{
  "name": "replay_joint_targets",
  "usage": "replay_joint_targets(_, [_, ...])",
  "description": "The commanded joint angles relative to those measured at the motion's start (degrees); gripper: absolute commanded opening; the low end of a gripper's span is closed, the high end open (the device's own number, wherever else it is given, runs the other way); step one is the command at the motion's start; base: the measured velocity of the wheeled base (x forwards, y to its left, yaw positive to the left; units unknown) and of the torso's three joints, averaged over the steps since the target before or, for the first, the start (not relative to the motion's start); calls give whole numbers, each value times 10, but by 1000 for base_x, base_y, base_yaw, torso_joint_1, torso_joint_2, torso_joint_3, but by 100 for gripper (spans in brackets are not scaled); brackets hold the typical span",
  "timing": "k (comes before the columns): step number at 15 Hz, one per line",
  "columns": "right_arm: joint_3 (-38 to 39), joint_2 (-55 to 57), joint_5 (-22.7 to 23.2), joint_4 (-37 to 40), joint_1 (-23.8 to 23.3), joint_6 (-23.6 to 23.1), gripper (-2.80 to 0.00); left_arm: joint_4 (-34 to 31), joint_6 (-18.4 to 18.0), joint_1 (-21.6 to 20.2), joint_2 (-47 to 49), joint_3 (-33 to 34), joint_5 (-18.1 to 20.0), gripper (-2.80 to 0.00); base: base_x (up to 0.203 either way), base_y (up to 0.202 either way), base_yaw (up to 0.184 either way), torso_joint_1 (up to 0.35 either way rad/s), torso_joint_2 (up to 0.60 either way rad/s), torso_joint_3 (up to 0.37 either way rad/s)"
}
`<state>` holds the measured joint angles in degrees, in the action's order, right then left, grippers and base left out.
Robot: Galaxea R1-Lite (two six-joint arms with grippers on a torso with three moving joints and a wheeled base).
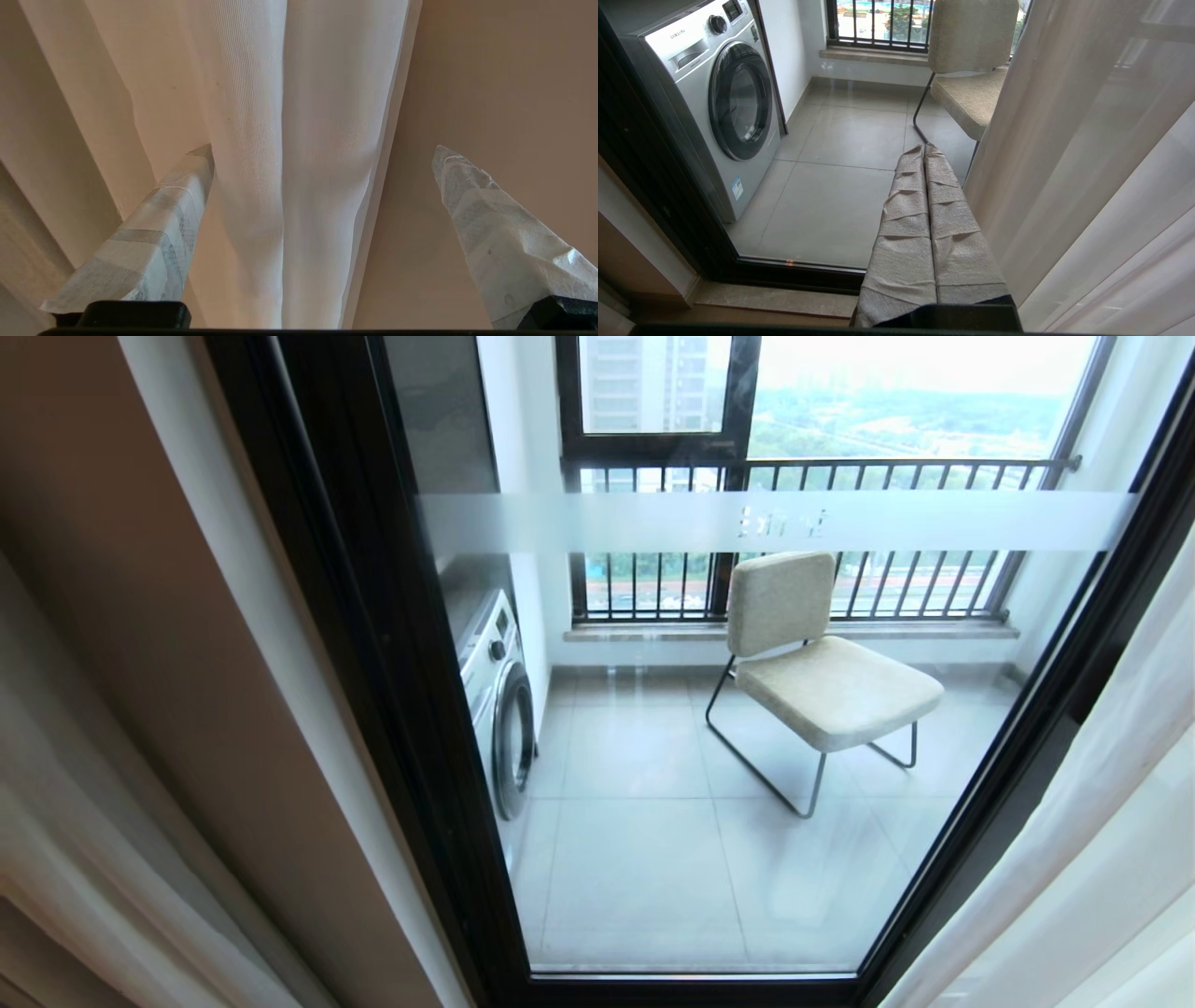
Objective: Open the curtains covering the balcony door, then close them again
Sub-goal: Close the inner curtains on both sides
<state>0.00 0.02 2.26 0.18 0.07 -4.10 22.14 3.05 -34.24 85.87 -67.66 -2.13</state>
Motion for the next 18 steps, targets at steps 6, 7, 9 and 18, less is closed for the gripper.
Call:
replay_joint_targets(6, [0, 0, 0, 0, 0, 0, -280, 98, 0, -8, 60, -6, 26, 0, 0, 0, 0, 0, 0, 0])
replay_joint_targets(7, [0, 0, 0, 0, 0, 0, -280, 103, 0, -8, 62, -5, 29, 0, 0, 0, 0, 0, 0, 0])
replay_joint_targets(9, [0, 0, 0, 0, 0, 0, -280, 116, 0, -7, 69, -8, 30, 0, 0, 0, 0, 0, 0, 0])
replay_joint_targets(18, [0, 0, 0, 0, 0, 0, -280, 127, 1, -1, 68, -5, 39, -280, 0, 0, 0, 0, 0, 0])
